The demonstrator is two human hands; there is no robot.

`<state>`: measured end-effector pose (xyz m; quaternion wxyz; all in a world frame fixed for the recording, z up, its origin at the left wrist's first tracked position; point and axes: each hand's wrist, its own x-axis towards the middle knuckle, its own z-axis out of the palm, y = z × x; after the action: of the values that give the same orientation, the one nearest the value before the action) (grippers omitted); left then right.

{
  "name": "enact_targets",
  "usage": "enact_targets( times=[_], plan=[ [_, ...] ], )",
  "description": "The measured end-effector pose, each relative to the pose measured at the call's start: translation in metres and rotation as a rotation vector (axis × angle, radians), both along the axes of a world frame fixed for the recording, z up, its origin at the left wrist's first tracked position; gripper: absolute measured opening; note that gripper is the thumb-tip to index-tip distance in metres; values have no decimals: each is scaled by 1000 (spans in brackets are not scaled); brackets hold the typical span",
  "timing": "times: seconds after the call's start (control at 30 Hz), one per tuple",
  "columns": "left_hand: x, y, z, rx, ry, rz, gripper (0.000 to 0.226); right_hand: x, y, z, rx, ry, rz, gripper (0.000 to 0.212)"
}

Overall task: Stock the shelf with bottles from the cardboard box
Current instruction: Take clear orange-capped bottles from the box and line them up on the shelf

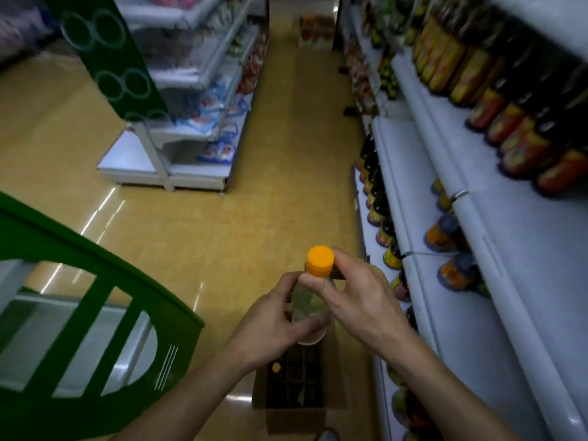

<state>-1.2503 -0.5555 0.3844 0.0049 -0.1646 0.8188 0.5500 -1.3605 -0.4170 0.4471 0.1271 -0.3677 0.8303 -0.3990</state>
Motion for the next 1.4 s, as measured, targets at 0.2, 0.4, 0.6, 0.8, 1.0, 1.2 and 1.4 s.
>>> enact_targets(
  times=[0.2, 0.4, 0.6, 0.8, 1.0, 1.2, 1.4],
  plan=[
    [-15, -4, 106, -95, 142, -113, 58, 3, 19, 112, -120, 165, -105, 47],
    [-29, 16, 191, -74, 266, -261, 59, 10, 55, 201, -215, 235, -243, 61],
    [-51, 58, 258, -16, 370, -422, 55, 12, 98, 274, -233, 443, -341, 48],
    [-84, 109, 307, -49, 488, -530, 50, 11, 154, 328, -226, 526, -463, 59],
    [-108, 169, 350, -26, 570, -649, 50, 7, 211, 372, -290, 641, -563, 48],
    [-126, 232, 383, 26, 661, -716, 54, 3, 267, 406, -326, 703, -651, 43],
    [-138, 289, 388, 126, 679, -795, 53, 9, 312, 415, -317, 689, -740, 46]
  ],
)
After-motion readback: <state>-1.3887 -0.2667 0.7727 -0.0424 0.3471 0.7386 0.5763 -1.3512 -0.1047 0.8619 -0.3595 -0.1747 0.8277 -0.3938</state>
